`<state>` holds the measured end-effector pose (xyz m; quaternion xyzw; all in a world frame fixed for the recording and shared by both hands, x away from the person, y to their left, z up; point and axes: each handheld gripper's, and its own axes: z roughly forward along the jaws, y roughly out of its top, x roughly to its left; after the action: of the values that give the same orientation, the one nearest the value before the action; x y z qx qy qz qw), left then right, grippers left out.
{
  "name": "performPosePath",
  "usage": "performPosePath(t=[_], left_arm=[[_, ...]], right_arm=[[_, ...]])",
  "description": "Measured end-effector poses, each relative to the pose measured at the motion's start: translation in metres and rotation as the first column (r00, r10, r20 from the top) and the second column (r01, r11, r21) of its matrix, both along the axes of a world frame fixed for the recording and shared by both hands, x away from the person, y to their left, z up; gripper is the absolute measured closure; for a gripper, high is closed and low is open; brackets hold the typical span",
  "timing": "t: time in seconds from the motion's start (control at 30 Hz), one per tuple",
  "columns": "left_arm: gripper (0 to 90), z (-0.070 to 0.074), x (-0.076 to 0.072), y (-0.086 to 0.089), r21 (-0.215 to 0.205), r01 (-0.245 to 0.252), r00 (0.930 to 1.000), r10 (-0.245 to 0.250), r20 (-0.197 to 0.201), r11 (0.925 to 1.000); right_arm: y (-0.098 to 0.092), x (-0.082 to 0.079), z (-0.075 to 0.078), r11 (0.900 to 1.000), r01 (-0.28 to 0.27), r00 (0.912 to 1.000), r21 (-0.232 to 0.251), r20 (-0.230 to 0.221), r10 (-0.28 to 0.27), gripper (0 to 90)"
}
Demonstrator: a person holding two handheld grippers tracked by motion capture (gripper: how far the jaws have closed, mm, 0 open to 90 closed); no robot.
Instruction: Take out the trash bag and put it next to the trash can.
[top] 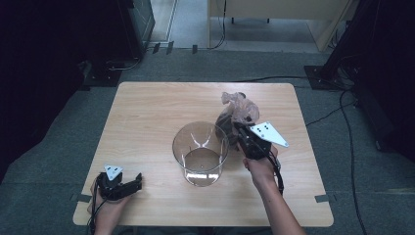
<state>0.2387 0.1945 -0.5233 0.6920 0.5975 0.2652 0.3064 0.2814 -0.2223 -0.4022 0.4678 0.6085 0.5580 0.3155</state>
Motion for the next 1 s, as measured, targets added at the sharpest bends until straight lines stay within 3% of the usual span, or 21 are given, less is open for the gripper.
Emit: performPosePath(t=[0.23,0.33,0.47,0.6,0.7,0.83,1.0], left_arm=[[9.8,0.000,0.000,0.000,0.000,0.000,1.0000,0.000,-0.001,1.0000],[9.8,0.000,0.000,0.000,0.000,0.000,1.0000,0.000,-0.001,1.0000],[9.8,0.000,0.000,0.000,0.000,0.000,1.0000,0.000,0.000,1.0000],[9.8,0.000,0.000,0.000,0.000,0.000,1.0000,0.000,-0.001,1.0000],[9.8,0.000,0.000,0.000,0.000,0.000,1.0000,0.000,-0.001,1.0000],[9.8,0.000,0.000,0.000,0.001,0.001,1.0000,-0.001,-0.002,1.0000],[9.8,0.000,0.000,0.000,0.002,0.002,1.0000,-0.002,-0.002,1.0000]], right_arm=[[-0.004,0.011,-0.027,1.000,-0.007,0.9974,-0.017,-0.072,0.006,90.0],[-0.012,0.012,-0.035,0.999,-0.027,0.9949,0.018,-0.097,0.029,87.8],[-0.024,0.009,-0.039,0.991,-0.088,0.9898,0.100,-0.103,0.098,71.3],[-0.032,0.003,-0.039,0.982,-0.131,0.9858,0.138,-0.087,0.144,53.9],[-0.034,-0.003,-0.038,0.984,-0.131,0.9872,0.119,-0.076,0.140,36.7],[-0.037,-0.009,-0.037,0.989,-0.126,0.9872,0.081,-0.088,0.133,22.6],[-0.042,-0.016,-0.040,0.991,-0.121,0.9855,0.049,-0.114,0.126,15.9]])
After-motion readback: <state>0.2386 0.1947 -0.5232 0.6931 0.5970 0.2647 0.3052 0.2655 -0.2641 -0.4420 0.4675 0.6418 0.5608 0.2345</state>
